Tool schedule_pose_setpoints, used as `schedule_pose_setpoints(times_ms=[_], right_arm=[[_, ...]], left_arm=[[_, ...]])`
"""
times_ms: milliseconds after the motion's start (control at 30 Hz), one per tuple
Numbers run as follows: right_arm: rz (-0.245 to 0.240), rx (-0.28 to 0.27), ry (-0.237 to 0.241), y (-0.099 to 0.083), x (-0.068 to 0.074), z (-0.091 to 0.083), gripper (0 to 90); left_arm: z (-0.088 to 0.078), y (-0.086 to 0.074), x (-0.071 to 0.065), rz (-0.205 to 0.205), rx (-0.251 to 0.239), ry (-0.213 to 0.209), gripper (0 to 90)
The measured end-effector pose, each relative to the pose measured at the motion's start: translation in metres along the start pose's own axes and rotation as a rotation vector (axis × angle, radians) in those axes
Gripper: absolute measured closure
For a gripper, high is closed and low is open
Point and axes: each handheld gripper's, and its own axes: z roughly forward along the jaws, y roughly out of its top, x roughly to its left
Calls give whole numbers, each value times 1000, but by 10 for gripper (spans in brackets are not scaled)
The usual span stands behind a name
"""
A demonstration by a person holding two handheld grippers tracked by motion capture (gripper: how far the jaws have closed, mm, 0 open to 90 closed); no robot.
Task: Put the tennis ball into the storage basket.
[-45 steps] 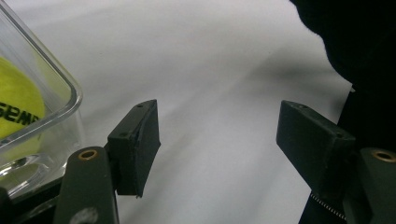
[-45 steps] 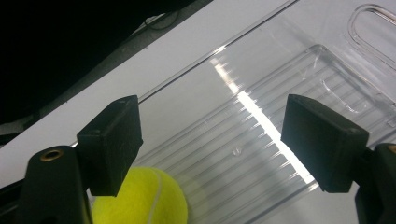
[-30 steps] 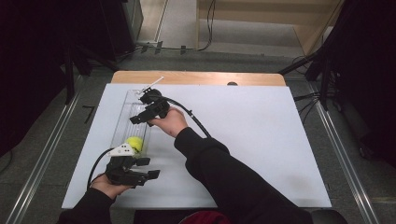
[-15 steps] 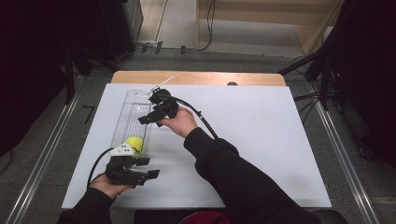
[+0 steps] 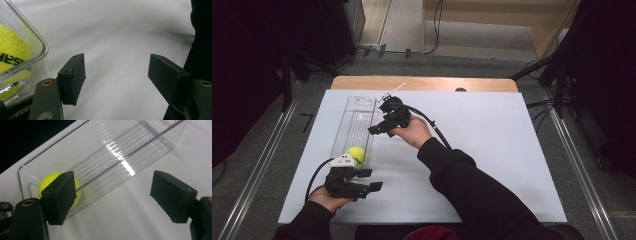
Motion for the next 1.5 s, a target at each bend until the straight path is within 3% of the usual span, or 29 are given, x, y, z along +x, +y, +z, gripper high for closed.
schedule_pose_setpoints(times_ms=[733,1500], right_arm=[[21,-9,4,-25,-15,-23,189],[17,-15,8,-52,-20,-45,196]], left_arm=[[2,0,1,-1,7,4,309],[2,0,1,3,9,9,309]])
